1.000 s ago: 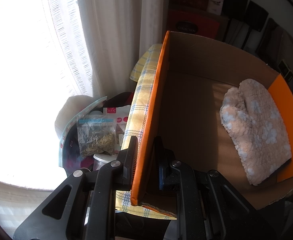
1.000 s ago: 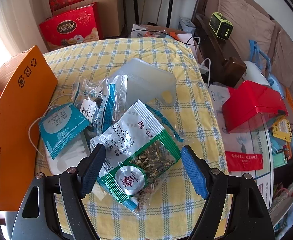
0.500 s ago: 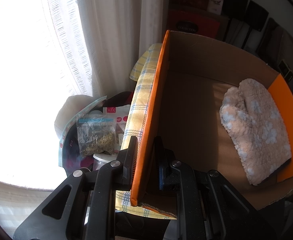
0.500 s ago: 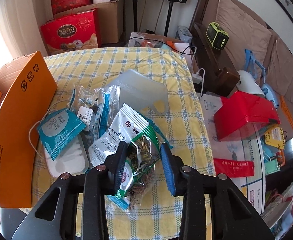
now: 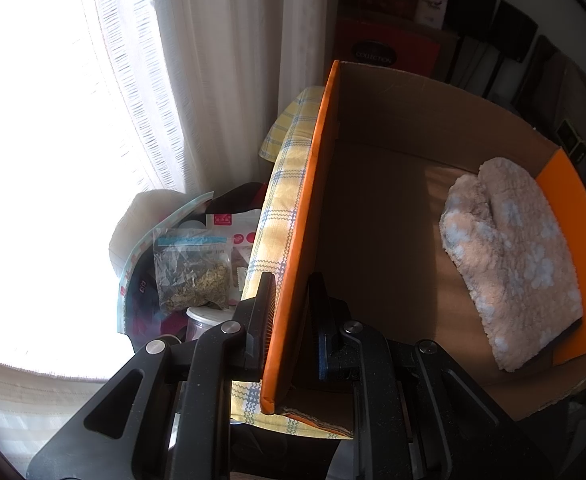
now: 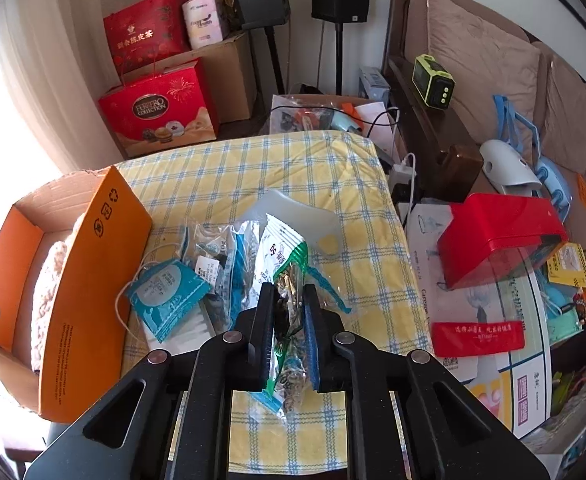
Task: Organize objects
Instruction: 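Carry the seed packet with the right gripper and release it into the box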
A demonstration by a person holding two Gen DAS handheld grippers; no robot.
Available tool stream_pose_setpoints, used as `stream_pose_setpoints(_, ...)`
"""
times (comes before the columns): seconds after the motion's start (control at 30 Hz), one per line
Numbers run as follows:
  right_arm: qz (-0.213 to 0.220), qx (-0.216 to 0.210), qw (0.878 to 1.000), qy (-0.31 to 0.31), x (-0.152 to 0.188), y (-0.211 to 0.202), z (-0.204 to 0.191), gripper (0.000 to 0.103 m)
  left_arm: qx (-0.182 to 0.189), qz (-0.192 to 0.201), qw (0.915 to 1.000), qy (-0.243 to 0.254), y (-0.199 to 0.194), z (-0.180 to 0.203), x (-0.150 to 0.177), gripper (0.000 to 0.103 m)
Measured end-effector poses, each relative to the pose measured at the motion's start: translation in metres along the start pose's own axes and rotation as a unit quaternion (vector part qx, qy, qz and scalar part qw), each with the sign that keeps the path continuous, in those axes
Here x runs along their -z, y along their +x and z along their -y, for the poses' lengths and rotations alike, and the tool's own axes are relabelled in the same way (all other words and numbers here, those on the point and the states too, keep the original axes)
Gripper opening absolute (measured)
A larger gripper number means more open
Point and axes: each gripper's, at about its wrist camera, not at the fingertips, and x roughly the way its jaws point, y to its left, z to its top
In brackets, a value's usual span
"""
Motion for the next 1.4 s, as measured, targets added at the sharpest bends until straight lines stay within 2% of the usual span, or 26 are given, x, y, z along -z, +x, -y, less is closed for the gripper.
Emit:
stream_pose_setpoints(0.2,0.023,-0.004,1.0,-0.016,-0.005,-0.018,-0.013,0.011,-0.001,0.0,1.0,0.002,-0.002,-0.004,0.003,0.015)
stream_pose_setpoints(0.4,0.043,-0.052,0.997,-0.024,-0.013,-0.042,-0.032,0.011,-0.002,0.0,1.0,0.002,-0.002,-0.004,0.002,0.015)
stream_pose_setpoints(0.73,0.05,-0.118,0.988,-0.089,-0.021,-0.061,-0.115,0.011,-0.001,-0.001,1.0,0.002,-0.002,-0.005,0.001,0.015)
stream_pose_setpoints(0.87,0.039,-0.149,0.982,-0.111,-0.018,-0.055,-0.149,0.012,-0.002,-0.001,1.0,0.002,-0.002,-0.004,0.001,0.015)
stream_pose_setpoints(1.07,-0.001,-0.185,0.973,-0.137,-0.001,-0.032,-0.191,0.012,-0.001,-0.002,1.0,0.0,-0.001,-0.007,0.002,0.015)
stream_pose_setpoints(1.4,-0.061,-0.211,0.964,-0.151,0.027,0.008,-0.223,0.014,0.0,-0.003,1.0,-0.001,-0.001,-0.005,0.001,0.015)
